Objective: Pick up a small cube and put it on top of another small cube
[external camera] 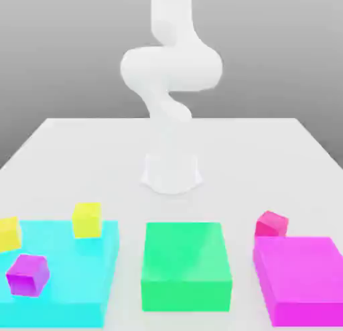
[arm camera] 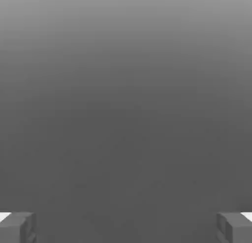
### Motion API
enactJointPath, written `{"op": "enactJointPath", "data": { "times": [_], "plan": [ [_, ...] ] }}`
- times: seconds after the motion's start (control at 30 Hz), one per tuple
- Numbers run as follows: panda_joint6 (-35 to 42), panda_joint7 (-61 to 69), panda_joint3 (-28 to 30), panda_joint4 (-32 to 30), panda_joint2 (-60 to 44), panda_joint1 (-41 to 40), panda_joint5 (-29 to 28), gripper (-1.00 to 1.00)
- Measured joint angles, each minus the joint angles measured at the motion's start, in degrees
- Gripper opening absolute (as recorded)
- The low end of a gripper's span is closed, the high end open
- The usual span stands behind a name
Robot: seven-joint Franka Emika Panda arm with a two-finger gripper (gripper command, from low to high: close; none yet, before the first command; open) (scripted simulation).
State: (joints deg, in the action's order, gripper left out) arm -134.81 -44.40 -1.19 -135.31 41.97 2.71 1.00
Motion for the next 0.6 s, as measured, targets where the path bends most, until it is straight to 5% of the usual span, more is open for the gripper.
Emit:
{"op": "enactJointPath", "data": {
  "times": [0.43,0.6],
  "plan": [
    [-18.9,8.0,-10.1,-21.3,-25.0,16.5,4.6,0.00],
    [-28.4,8.0,-15.7,-29.9,-38.0,22.0,1.8,0.00]
  ]
}}
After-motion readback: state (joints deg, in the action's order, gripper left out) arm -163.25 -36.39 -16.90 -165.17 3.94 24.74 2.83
